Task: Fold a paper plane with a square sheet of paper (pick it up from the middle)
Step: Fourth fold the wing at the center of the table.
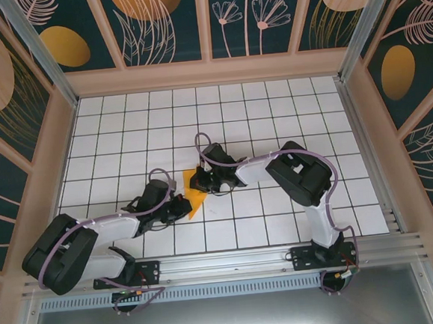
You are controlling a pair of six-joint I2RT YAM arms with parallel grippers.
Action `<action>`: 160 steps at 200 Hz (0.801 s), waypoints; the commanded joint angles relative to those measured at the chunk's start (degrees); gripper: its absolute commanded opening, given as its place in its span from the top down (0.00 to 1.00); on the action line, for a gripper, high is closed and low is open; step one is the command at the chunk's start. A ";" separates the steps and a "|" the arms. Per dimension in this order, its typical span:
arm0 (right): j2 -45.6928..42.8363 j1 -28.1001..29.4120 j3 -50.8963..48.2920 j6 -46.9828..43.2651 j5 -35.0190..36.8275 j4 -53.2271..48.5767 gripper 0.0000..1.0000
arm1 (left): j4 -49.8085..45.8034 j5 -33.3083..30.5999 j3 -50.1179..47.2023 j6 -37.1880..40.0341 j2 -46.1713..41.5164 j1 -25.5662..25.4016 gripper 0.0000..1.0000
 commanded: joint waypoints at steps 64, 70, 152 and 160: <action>4.20 -8.97 1.76 -8.04 4.03 -4.41 0.93 | -14.51 -4.93 -3.66 2.77 -4.48 -0.28 1.00; 4.24 -9.35 2.27 -8.79 3.82 -4.67 0.92 | -14.68 -4.91 -3.59 2.98 -4.63 -0.28 1.00; 2.52 -15.74 5.45 -13.71 3.73 -6.80 0.90 | -11.93 -2.41 -2.13 5.37 2.09 -0.19 1.00; 1.35 -16.04 5.86 -14.33 4.61 -7.82 0.90 | -11.90 -2.42 -2.18 5.41 2.02 -0.27 1.00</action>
